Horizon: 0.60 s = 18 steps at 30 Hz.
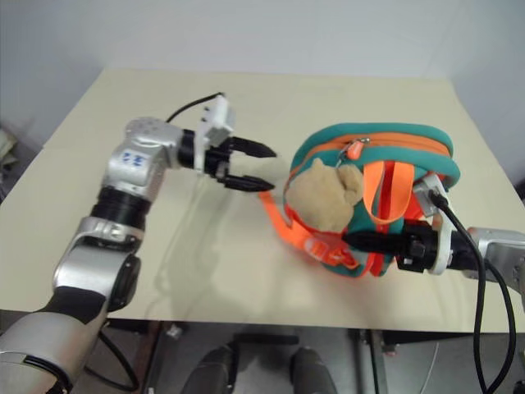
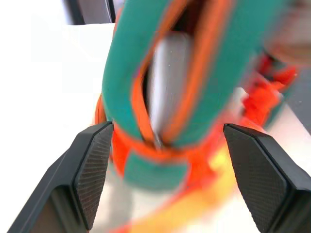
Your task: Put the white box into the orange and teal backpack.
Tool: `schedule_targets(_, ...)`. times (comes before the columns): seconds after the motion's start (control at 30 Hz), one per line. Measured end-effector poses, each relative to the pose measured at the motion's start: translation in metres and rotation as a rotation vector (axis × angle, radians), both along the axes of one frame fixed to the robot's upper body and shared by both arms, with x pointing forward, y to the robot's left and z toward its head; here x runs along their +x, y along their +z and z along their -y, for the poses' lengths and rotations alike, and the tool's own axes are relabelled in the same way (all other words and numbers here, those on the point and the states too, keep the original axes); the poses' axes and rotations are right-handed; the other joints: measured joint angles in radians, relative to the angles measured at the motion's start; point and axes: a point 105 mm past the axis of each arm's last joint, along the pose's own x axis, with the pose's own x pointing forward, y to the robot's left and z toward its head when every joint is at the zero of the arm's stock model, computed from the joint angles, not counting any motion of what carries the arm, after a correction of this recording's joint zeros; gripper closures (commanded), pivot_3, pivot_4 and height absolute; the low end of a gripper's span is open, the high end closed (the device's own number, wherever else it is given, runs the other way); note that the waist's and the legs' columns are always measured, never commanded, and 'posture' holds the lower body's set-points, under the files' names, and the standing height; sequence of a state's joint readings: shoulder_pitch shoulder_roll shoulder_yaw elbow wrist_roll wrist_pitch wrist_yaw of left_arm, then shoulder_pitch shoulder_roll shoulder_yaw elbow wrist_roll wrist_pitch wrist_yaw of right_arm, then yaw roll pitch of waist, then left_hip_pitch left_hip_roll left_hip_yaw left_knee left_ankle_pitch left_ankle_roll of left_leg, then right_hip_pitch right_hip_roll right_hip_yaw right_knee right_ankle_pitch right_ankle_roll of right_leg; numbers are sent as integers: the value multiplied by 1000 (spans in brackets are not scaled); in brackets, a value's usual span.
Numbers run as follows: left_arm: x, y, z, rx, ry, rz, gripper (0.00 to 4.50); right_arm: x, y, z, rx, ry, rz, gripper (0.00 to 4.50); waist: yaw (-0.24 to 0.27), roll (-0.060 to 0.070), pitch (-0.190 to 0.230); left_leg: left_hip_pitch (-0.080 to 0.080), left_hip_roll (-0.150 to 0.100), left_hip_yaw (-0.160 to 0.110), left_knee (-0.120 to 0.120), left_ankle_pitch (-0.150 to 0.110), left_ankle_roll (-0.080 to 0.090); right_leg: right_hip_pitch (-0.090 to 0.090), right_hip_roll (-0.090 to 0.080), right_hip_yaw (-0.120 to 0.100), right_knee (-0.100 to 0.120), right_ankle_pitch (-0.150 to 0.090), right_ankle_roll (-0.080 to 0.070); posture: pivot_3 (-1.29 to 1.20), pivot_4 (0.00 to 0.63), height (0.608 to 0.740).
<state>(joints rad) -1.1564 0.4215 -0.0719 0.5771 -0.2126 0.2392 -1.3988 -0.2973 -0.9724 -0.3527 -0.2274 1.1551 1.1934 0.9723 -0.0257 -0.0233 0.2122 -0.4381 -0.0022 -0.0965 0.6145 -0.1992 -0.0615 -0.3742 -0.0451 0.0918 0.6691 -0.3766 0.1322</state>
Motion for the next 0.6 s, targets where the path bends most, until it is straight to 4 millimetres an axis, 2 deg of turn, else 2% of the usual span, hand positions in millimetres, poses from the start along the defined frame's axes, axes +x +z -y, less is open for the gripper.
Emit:
schedule_targets(0.07, -11, 13, -6, -45, -43, 42, 645, 2, 0, 0, -2, -2, 6, 4500, 4, 0, 0, 0, 0, -1, 0, 0, 0, 0, 0, 0, 0, 0, 0, 0, 150, 740)
schedule_targets(0.13, -27, 23, -3, -78, -111, 67, 645, 4, -2, 0, 0, -1, 1, 4500, 7, 0, 0, 0, 0, -1, 1, 0, 0, 1, -1, 0, 0, 0, 0, 0, 150, 740)
schedule_targets(0.2, -42, 26, 4, -103, -173, 80, 645, 6, -2, 0, 1, 2, -1, 4500, 7, 0, 0, 1, 0, -1, 1, 0, 0, 2, -1, 0, 0, 0, 0, 0, 150, 740)
schedule_targets(0.3, -60, 21, 24, -127, -242, 75, 645, 9, -2, -1, -1, 9, 4, 4500, 4, 0, 0, 1, 0, -1, 1, 0, 0, 2, 0, 0, 1, 0, 0, 0, 150, 740)
schedule_targets(0.43, -71, 15, 49, -130, -273, 71, 645, 11, -4, 0, 0, 14, -2, 4500, 1, 0, 0, 1, -1, -1, 4, 0, 0, 2, 0, 0, 3, 0, 0, 0, 150, 740)
schedule_targets(0.6, -68, 6, 74, -117, -237, 113, 645, 12, -5, 1, -3, 12, -1, 4500, 0, 0, 0, 2, -1, 0, 5, 1, 1, 2, 0, 0, 4, 0, 0, 0, 150, 740)
